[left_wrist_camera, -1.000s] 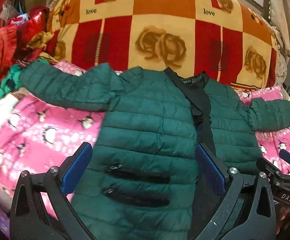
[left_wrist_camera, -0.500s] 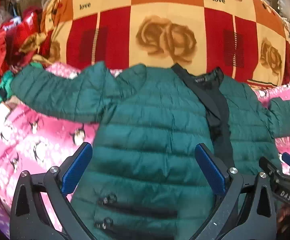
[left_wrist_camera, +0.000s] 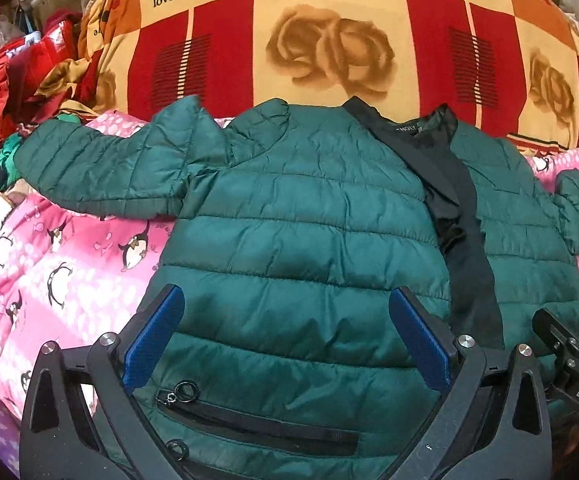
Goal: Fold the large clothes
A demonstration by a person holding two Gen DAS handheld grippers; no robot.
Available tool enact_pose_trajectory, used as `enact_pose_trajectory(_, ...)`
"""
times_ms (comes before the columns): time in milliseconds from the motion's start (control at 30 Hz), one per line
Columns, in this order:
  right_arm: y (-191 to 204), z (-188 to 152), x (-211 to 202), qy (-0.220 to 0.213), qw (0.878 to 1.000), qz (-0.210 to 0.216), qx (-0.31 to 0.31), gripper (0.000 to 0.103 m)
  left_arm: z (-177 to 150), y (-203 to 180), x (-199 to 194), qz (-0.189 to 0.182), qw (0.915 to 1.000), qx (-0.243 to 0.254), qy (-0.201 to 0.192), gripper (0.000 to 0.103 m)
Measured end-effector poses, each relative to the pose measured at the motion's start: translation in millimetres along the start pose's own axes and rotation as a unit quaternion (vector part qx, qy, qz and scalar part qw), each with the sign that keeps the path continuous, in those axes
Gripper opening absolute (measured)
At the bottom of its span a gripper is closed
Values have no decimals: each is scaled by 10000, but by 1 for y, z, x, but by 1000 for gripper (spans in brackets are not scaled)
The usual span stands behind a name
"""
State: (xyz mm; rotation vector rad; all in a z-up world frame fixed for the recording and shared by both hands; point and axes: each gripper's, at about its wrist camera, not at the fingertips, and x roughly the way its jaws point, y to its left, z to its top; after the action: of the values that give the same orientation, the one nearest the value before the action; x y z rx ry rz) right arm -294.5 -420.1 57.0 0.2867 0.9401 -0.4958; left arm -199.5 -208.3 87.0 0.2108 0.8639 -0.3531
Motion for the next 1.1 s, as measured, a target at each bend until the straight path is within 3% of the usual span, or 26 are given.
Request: enact_pose_trajectory(1100, 1, -5, 11, 56, 9997, -213, -57, 101, -13, -3, 5, -86, 9999, 2, -81, 103)
